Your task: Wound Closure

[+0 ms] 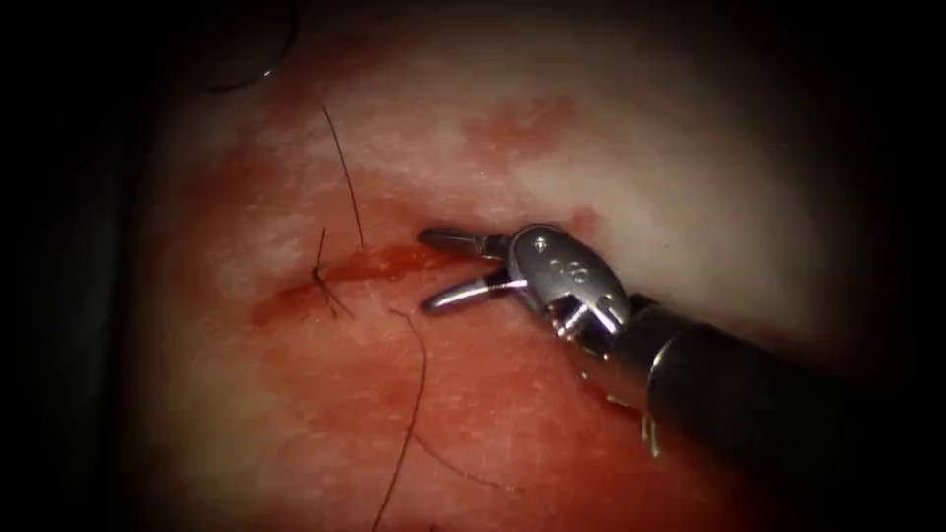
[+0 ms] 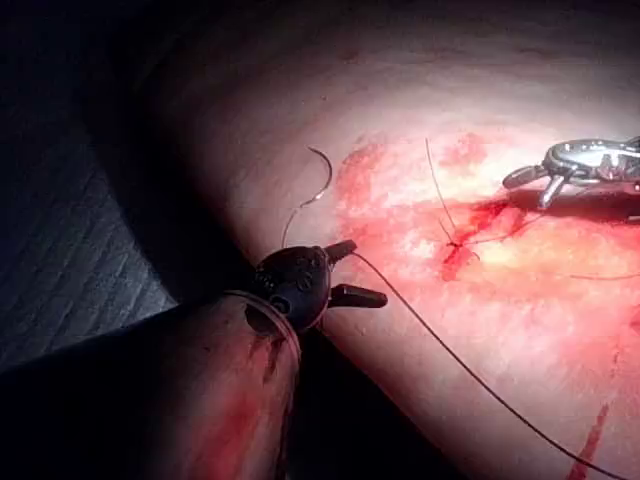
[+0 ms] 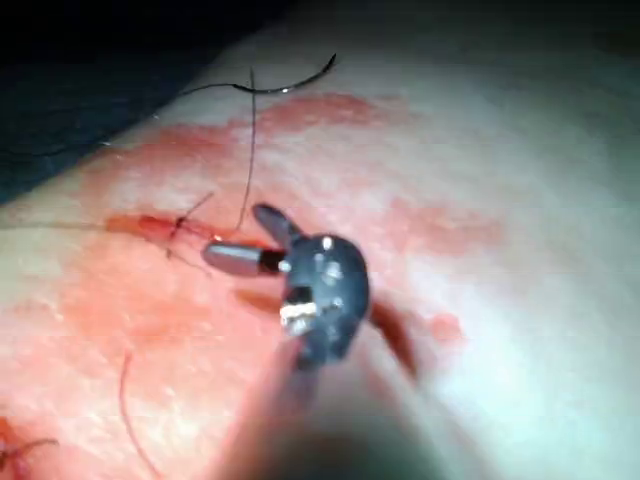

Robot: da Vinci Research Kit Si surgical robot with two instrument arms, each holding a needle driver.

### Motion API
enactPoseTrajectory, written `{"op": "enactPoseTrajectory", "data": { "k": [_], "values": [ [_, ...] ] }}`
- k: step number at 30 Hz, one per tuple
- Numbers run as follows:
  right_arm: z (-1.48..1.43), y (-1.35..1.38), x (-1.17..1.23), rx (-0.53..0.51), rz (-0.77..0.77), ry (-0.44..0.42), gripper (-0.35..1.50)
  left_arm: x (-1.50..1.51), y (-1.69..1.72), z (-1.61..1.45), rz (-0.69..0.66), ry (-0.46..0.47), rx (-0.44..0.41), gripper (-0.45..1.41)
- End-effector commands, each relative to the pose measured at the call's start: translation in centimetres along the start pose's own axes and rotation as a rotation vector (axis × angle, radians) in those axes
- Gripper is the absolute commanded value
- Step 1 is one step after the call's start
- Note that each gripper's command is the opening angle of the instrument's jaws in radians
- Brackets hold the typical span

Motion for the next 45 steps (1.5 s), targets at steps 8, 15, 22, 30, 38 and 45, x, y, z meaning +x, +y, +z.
{"op": "enactPoseTrajectory", "data": {
  "k": [8,15,22,30,38,45],
  "values": [
    [0.36,-0.02,-0.12,0.038,-0.010,-0.021,1.30,0.65,-0.74,-0.01,-0.126,0.104,-0.229,0.32],
    [0.37,-0.08,-0.09,0.053,-0.009,-0.028,1.31,1.39,-1.49,0.46,-0.124,0.055,-0.342,0.31],
    [0.29,-0.08,-0.09,0.064,-0.009,-0.027,1.31,1.94,-1.61,1.27,-0.060,0.009,-0.283,0.56],
    [0.23,-0.08,-0.09,0.065,-0.009,-0.028,1.30,1.78,-1.21,2.16,0.021,-0.071,-0.137,-0.03],
    [0.23,-0.06,-0.07,0.065,-0.007,-0.029,1.30,1.45,-0.31,2.85,0.080,0.008,-0.071,-0.01],
    [0.16,-0.06,-0.06,0.066,-0.007,-0.031,1.30,1.21,0.32,3.20,0.173,0.046,-0.075,0.29]
  ]
}}
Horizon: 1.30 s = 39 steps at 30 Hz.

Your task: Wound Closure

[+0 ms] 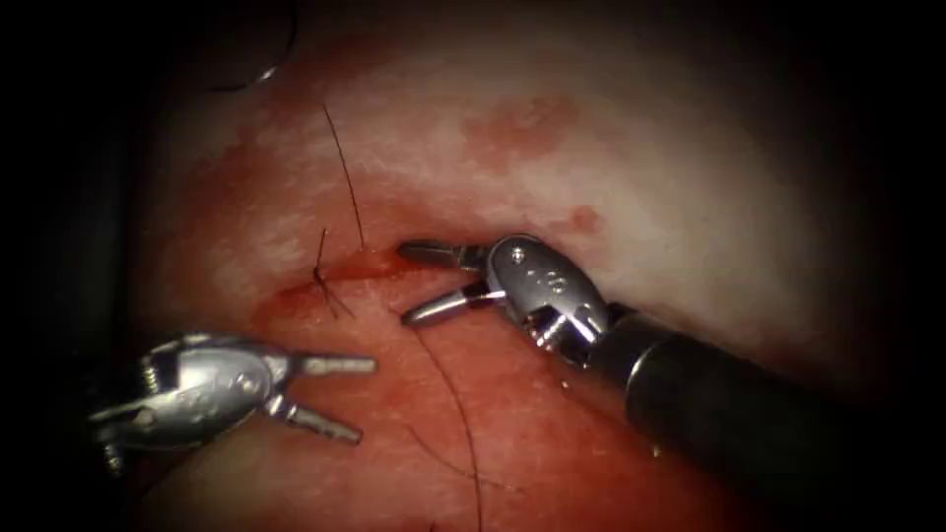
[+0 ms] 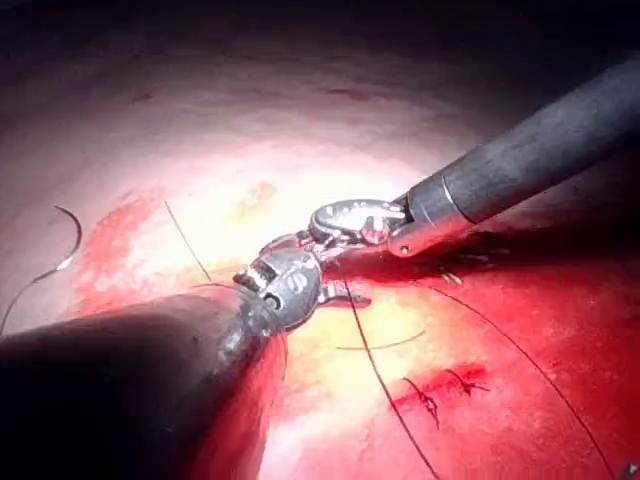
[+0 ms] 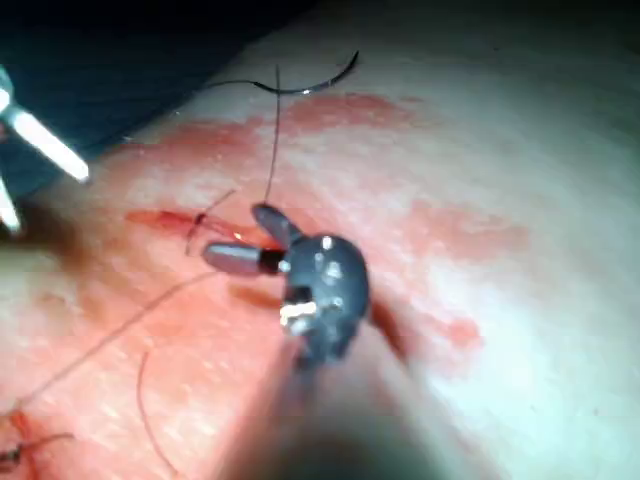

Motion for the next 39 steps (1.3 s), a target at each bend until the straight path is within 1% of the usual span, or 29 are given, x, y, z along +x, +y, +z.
{"op": "enactPoseTrajectory", "data": {
  "k": [1,2,4,5,9,12,13,17,20,23,24,25,26,27,30,32,34,35,37,39],
  "values": [
    [0.05,0.06,-0.01,-0.001,-0.001,0.002,1.30,-0.04,0.03,0.10,0.006,0.009,0.006,0.31],
    [0.04,0.06,-0.01,-0.004,-0.001,0.004,1.30,-0.05,0.07,0.13,0.016,0.016,0.012,0.32],
    [0.03,0.06,-0.01,-0.004,-0.001,0.004,1.30,-0.06,0.16,0.20,0.043,0.047,0.055,0.37],
    [0.03,0.06,-0.01,-0.004,-0.001,0.004,1.30,-0.06,0.16,0.20,0.043,0.047,0.055,0.37],
    [0.03,0.06,-0.01,-0.003,-0.001,0.004,1.28,-0.05,0.24,0.30,0.131,0.097,0.099,0.37],
    [0.02,0.06,0.00,-0.003,-0.001,0.004,1.28,-0.01,0.32,0.39,0.172,0.120,0.104,0.39],
    [0.02,0.05,-0.01,-0.005,-0.001,0.003,1.28,0.02,0.40,0.46,0.199,0.131,0.114,0.41],
    [0.01,0.05,-0.01,-0.005,-0.001,0.003,1.28,0.06,0.47,0.53,0.232,0.146,0.124,0.44],
    [0.00,0.05,0.00,-0.003,-0.007,0.003,1.28,0.06,0.43,0.51,0.241,0.103,0.152,0.44],
    [-0.04,0.04,0.04,0.000,-0.009,0.003,1.28,0.04,0.36,0.48,0.235,0.087,0.162,0.44],
    [-0.07,0.04,0.08,0.003,-0.007,0.003,1.28,0.02,0.33,0.47,0.239,0.082,0.164,0.44],
    [-0.16,0.03,0.19,0.010,-0.027,0.005,1.28,-0.04,0.25,0.44,0.238,0.068,0.171,0.42],
    [-0.16,0.03,0.19,0.010,-0.027,0.005,1.28,-0.04,0.25,0.44,0.238,0.068,0.171,0.42],
    [-0.20,0.02,0.25,0.012,-0.034,0.008,1.28,-0.07,0.21,0.43,0.236,0.060,0.176,0.42],
    [-0.33,-0.01,0.50,0.017,-0.069,0.027,1.28,-0.21,0.11,0.42,0.233,0.054,0.178,0.41],
    [-0.38,-0.07,0.67,0.025,-0.098,0.028,1.28,-0.31,0.04,0.43,0.232,0.049,0.181,0.41],
    [-0.39,-0.13,0.79,0.030,-0.114,0.030,1.28,-0.40,-0.04,0.43,0.228,0.036,0.188,0.41],
    [-0.36,-0.22,0.88,0.032,-0.140,0.036,1.28,-0.50,-0.14,0.42,0.222,0.023,0.198,0.39],
    [-0.34,-0.26,0.90,0.039,-0.152,0.037,1.28,-0.54,-0.18,0.42,0.220,0.021,0.199,0.39],
    [-0.27,-0.37,0.92,0.057,-0.185,0.036,1.28,-0.63,-0.30,0.41,0.214,0.016,0.201,0.36]
  ]
}}
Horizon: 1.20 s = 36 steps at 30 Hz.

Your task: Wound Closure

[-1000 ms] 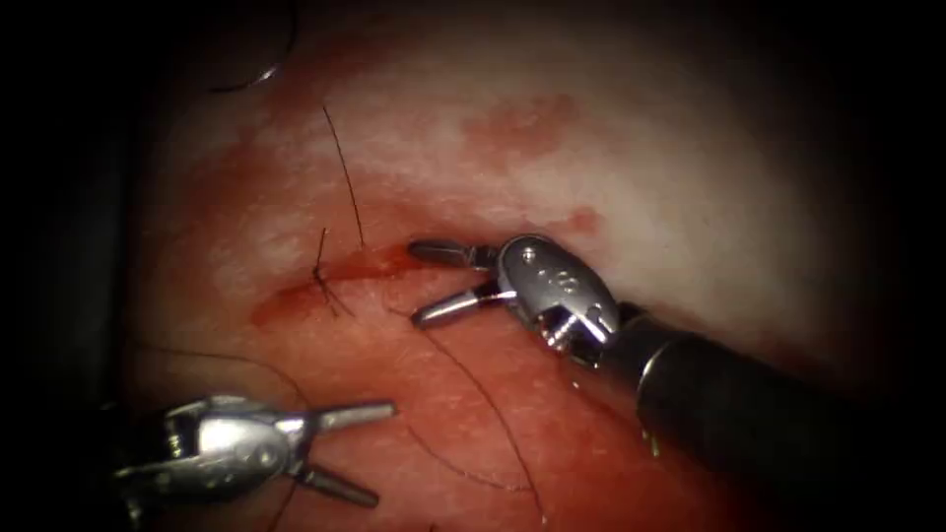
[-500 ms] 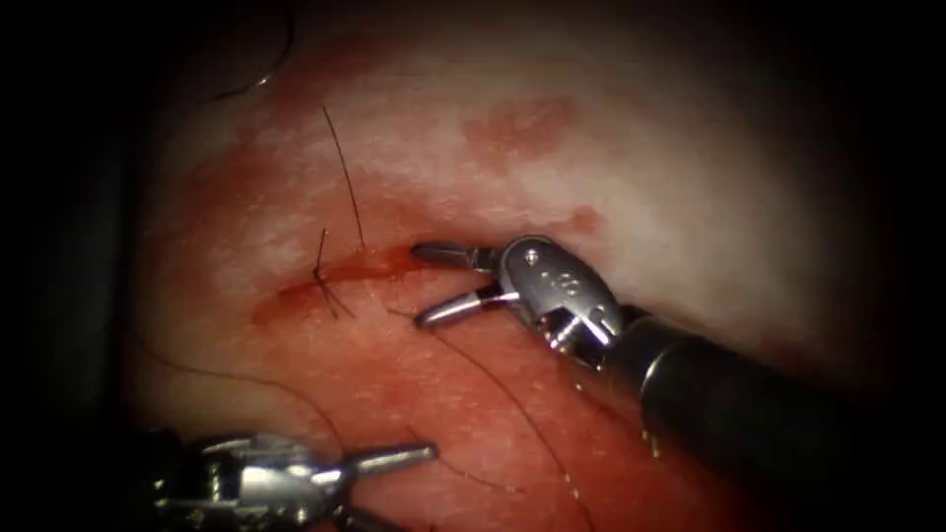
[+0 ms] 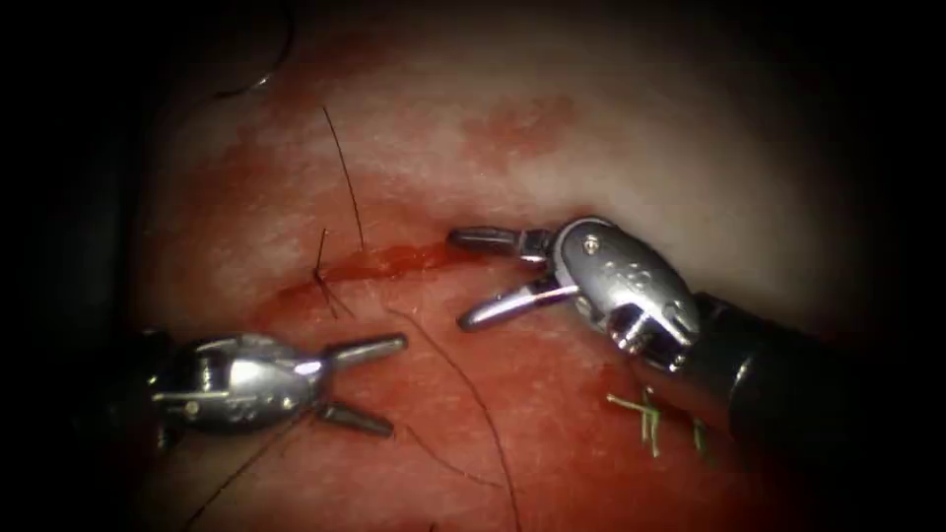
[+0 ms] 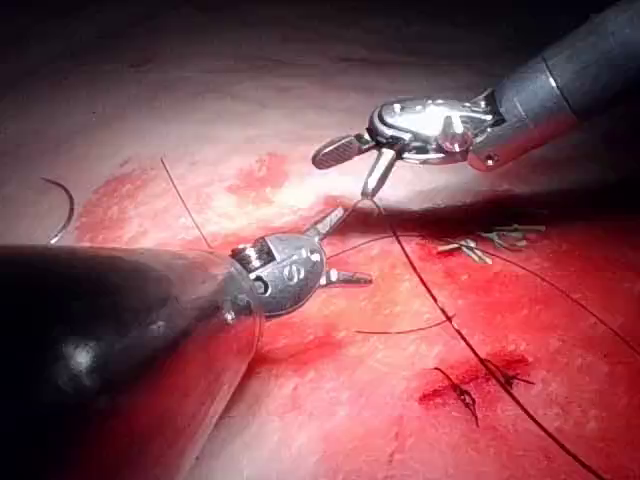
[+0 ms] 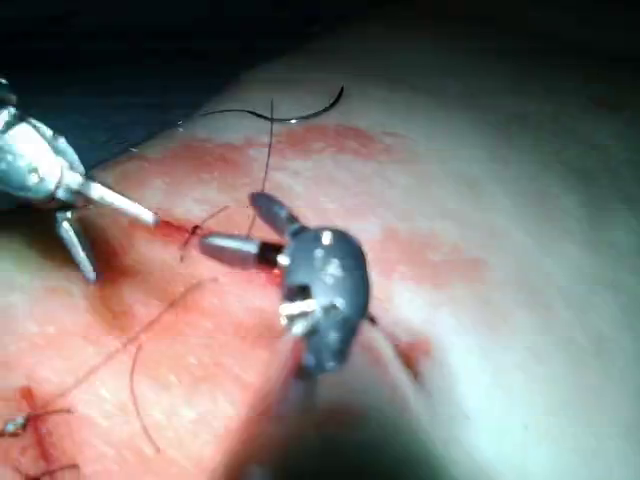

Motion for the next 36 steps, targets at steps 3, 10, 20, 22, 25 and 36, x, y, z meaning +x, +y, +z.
{"op": "enactPoseTrajectory", "data": {
  "k": [3,10,20,22,25,36],
  "values": [
    [0.30,-0.21,0.00,0.030,-0.063,-0.008,1.28,-0.18,-0.10,0.12,-0.007,-0.004,0.002,0.36],
    [0.65,-0.47,0.16,0.039,-0.157,-0.019,1.23,-0.29,-0.17,0.16,-0.010,-0.009,0.008,0.37],
    [0.98,-0.43,0.22,0.001,-0.104,-0.033,1.16,-0.23,-0.13,0.15,-0.012,-0.019,0.013,0.36],
    [1.01,-0.43,0.21,-0.001,-0.099,-0.033,1.16,-0.22,-0.12,0.14,-0.012,-0.020,0.013,0.36],
    [1.13,-0.44,0.23,-0.008,-0.058,-0.033,1.16,-0.22,-0.11,0.15,-0.012,-0.022,0.014,0.36],
    [0.80,-0.46,0.22,-0.006,0.019,-0.089,-0.35,-0.26,-0.09,-0.03,-0.018,-0.013,0.030,0.36]
  ]
}}
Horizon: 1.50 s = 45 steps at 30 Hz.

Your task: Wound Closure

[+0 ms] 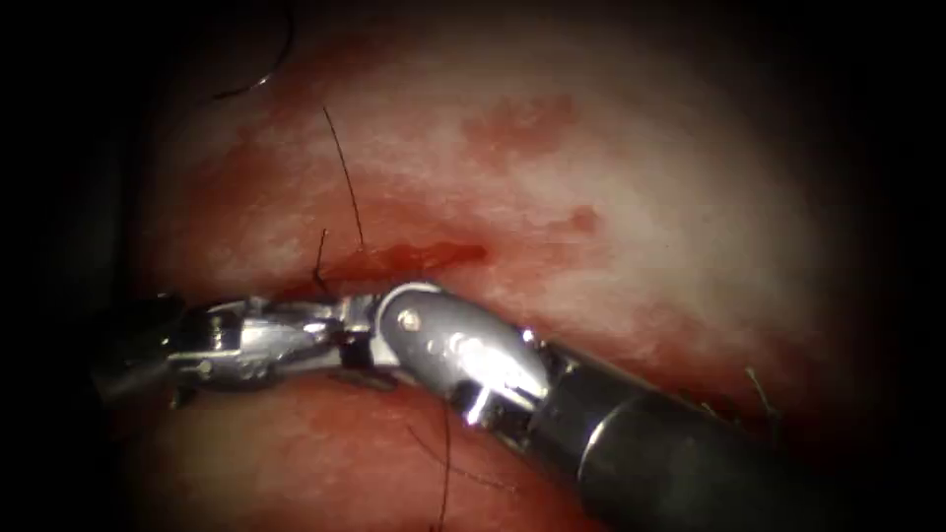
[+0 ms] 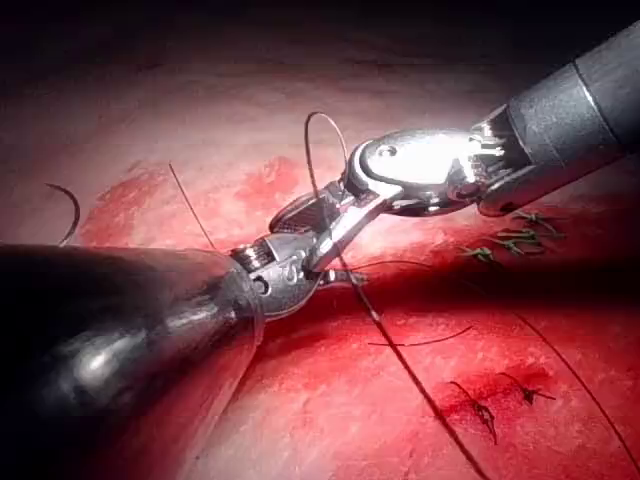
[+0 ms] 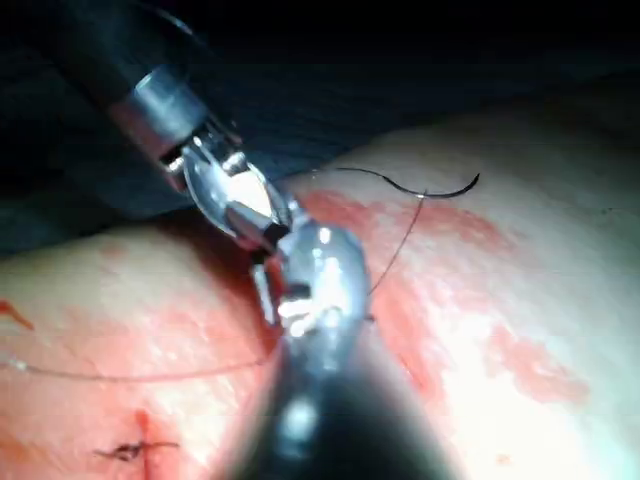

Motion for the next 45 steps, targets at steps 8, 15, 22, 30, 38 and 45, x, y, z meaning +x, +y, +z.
{"op": "enactPoseTrajectory", "data": {
  "k": [8,15,22,30,38,45],
  "values": [
    [-0.05,0.04,-0.02,-0.002,-0.002,0.000,-0.35,0.02,0.05,-0.27,-0.037,0.007,0.004,0.34],
    [0.12,0.05,0.00,-0.016,-0.013,0.032,-0.35,0.01,0.07,-0.21,-0.042,0.000,0.014,0.32],
    [0.00,0.06,-0.02,-0.007,-0.013,0.030,-0.35,0.04,0.01,-0.33,-0.051,0.015,0.027,0.34],
    [-0.02,0.04,-0.08,0.000,-0.018,0.029,-0.35,0.25,-0.03,-0.88,-0.250,0.190,-0.082,0.37],
    [0.02,-0.02,-0.15,0.005,-0.027,0.019,-0.35,0.38,-0.14,-1.02,-0.374,0.400,-0.151,0.34],
    [0.21,-0.23,-0.27,0.047,-0.050,0.011,-0.35,0.13,-0.95,-1.09,-0.440,0.252,0.113,0.29]
  ]
}}
